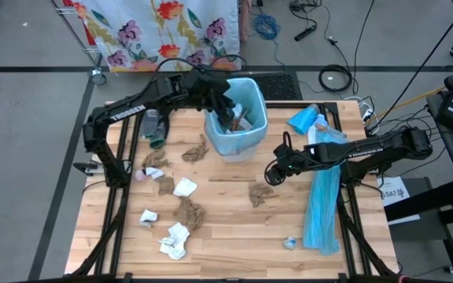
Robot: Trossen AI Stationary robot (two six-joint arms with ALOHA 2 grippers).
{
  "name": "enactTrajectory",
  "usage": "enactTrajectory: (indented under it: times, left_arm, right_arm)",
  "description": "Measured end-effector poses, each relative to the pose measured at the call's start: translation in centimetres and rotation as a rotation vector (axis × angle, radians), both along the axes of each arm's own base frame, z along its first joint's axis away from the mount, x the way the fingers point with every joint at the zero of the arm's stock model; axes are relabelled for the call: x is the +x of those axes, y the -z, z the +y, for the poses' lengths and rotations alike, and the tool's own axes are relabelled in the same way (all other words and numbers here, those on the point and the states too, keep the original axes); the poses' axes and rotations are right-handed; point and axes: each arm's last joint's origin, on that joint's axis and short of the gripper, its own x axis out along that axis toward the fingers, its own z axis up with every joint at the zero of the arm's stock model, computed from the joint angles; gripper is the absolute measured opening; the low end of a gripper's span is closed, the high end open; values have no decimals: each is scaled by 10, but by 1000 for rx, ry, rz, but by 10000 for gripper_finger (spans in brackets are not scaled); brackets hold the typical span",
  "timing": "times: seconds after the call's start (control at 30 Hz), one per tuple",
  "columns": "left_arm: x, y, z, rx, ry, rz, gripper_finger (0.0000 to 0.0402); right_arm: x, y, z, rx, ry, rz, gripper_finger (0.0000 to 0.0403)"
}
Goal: Place trash/remove bag and relplace
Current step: Put the brown napkin into the trash bin
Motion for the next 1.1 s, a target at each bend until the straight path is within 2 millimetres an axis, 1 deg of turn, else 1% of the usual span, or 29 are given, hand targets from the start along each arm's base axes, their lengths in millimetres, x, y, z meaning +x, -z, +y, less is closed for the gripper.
enactTrajectory:
  times: [0.13,0.23,0.33,0.43,0.6,0.73,0.83,0.93,1.1]
  left_arm:
    - [0,0,0,-1,0,3,121]
    - [-1,1,0,-31,-22,5,128]
    - [-9,-1,-5,-40,-98,35,130]
    - [-23,-5,-14,-13,-159,102,130]
    - [-48,-2,-30,-3,-229,283,130]
    - [-66,-2,-44,-22,-254,351,130]
    - [-76,3,-54,-18,-237,370,130]
    - [-86,12,-62,-21,-242,371,130]
    - [-112,38,-70,-57,-263,336,130]
  right_arm:
    - [0,0,0,-6,-9,1,130]
    - [0,0,0,-11,-16,2,130]
    - [0,0,0,-17,-25,4,130]
    - [0,0,0,-17,-25,4,130]
    - [0,0,1,-16,-29,5,130]
    - [0,0,2,-19,-34,5,130]
    - [0,0,2,-9,-20,1,130]
    - [1,0,2,5,2,-9,130]
    - [3,-3,7,17,21,-51,130]
